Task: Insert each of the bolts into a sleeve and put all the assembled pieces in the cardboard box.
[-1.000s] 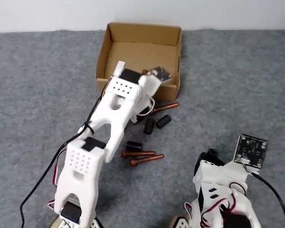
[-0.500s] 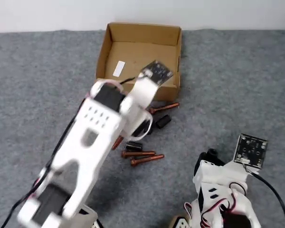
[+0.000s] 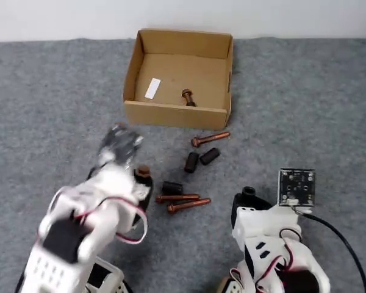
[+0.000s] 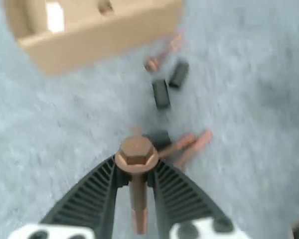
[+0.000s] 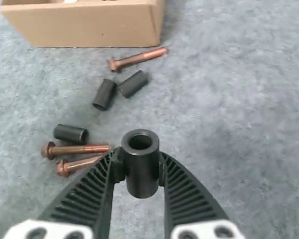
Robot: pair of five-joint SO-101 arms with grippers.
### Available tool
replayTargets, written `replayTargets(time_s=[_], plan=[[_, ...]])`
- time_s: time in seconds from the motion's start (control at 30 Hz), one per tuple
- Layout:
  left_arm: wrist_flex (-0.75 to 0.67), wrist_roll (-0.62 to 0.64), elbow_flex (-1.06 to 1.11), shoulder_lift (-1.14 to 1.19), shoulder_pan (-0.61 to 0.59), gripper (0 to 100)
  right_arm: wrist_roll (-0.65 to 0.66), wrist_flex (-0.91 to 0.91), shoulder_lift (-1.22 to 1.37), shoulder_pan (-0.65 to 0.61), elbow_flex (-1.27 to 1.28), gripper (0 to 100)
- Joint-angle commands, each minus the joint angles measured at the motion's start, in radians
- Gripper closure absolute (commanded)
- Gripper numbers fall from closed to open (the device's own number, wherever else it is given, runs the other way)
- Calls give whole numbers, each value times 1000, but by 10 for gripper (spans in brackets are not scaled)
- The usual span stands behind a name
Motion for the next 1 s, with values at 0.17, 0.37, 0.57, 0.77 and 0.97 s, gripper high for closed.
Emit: replayTargets(time_s=[0.17,0.37,0.57,0.77,0.97], plan=[[-118,15,202,-451,-26,995,-14,-73,-5,-140,-6,991],[-184,66,225,-560,-25,995,-9,-208,-5,-298,66,990],[-278,259,229,-582,-23,995,29,-236,2,-469,87,990],[-308,285,236,-582,120,995,118,-263,-2,-527,101,990],[-410,336,320,-582,178,995,160,-300,4,-590,120,990]])
